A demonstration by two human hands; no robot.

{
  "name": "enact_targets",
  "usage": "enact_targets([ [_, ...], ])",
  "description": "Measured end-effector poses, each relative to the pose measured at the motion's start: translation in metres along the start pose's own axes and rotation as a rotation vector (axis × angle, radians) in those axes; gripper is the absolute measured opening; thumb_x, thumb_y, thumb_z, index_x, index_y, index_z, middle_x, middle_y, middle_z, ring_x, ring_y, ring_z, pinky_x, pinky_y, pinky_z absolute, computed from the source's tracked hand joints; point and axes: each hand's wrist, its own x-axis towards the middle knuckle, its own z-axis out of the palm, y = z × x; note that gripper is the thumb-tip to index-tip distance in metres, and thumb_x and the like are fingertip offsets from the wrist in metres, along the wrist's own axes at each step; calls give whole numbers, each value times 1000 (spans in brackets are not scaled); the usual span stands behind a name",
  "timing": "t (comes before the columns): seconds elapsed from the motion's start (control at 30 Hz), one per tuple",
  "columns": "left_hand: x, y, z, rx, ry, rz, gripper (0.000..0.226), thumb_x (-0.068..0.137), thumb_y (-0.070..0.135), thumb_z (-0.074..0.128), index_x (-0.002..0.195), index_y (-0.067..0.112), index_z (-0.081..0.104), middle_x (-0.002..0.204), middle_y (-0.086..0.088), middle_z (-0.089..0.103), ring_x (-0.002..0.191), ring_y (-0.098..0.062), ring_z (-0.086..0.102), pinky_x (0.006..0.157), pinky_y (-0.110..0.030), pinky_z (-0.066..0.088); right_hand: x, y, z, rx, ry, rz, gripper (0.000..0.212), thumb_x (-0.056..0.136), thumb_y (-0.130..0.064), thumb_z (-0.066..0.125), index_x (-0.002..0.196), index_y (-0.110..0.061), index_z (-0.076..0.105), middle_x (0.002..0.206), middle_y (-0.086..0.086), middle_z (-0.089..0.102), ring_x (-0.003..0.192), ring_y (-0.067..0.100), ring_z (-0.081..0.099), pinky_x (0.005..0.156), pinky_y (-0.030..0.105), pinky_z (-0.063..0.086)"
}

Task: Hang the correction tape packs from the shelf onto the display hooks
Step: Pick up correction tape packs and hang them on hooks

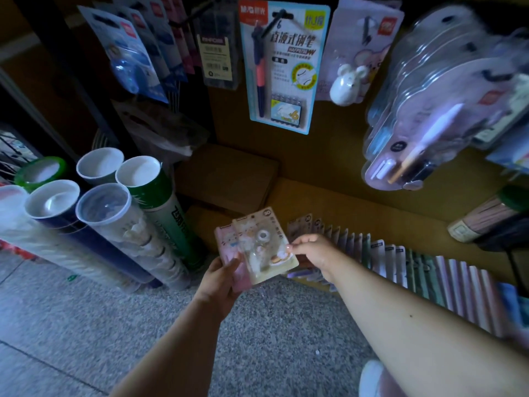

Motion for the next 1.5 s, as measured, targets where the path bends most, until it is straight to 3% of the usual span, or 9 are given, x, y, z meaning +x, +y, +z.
enact_targets([
  [0.2, -8, 7, 10, -31, -100, 10, 42, 83, 19, 60, 124, 8, 59, 110, -17, 74, 93, -31, 74, 66, -42, 62, -7, -2, 4, 68, -135, -11, 23, 90, -11, 61, 69, -14, 51, 85, 23, 61, 64, 31, 55, 38, 24, 41],
  [0.33, -5, 9, 9, 3, -108, -17, 42, 95, 18, 48, 136, 11, 54, 128, -18, 66, 112, -34, 65, 85, -46, 57, -10, -2, 5, 49, -126, -40, 25, 90, -10, 60, 69, -14, 50, 79, 21, 58, 46, 22, 53, 31, 17, 37],
  [0.53, -5, 8, 14, 51, -104, 29, 49, 91, 29, 59, 137, 11, 52, 128, -18, 66, 114, -36, 65, 89, -51, 54, -9, -1, 12, 2, -104, -50, 25, 88, -10, 63, 67, -16, 52, 74, 10, 58, 64, 23, 53, 56, 33, 44],
  [0.67, -5, 2, 15, 104, -3, 68, 68, 75, 25, 73, 134, 0, 51, 125, -28, 62, 99, -35, 53, 79, -45, 38, -5, 1, 12, -41, -98, -38, 15, 83, -25, 71, 75, -16, 62, 80, 11, 65, 68, 25, 59, 50, 28, 47],
  [0.83, 1, 0, 10, 115, 18, 68, 58, 81, 22, 71, 132, 0, 54, 127, -29, 62, 107, -44, 58, 91, -56, 38, 23, 7, -15, -242, 356, -41, 37, 86, -41, 66, 107, -10, 67, 104, 6, 70, 93, 26, 66, 81, 35, 53],
  [1.0, 0, 1, 4, 105, 44, 41, 62, 79, 22, 72, 133, -2, 53, 132, -34, 57, 116, -50, 53, 103, -64, 31, 31, 17, -24, -564, 420, 134, 36, 86, -48, 61, 77, -14, 69, 67, 1, 61, 56, 18, 52, 47, 20, 27],
  [1.2, 1, 0, -2, 78, 24, 23, 61, 78, 21, 72, 132, -2, 55, 131, -31, 59, 125, -52, 52, 107, -73, 29, 43, 23, -10, -583, 388, 144, 23, 87, -33, 63, 83, -11, 71, 75, 4, 68, 54, 18, 58, 43, 17, 35],
  [1.3, 1, 1, -3, 81, 60, 25, 65, 75, 21, 75, 132, -1, 55, 128, -28, 62, 121, -49, 56, 104, -74, 33, 45, 22, -7, -585, 373, 133, 20, 89, -26, 60, 92, -12, 73, 88, 8, 72, 78, 26, 69, 63, 28, 55],
  [1.5, 0, 4, -5, 89, 134, 47, 63, 76, 22, 78, 130, -2, 55, 127, -31, 62, 110, -45, 58, 102, -70, 34, 44, 13, -9, -398, 543, -25, 23, 87, -30, 60, 71, -15, 67, 70, 3, 65, 69, 24, 61, 55, 22, 40],
])
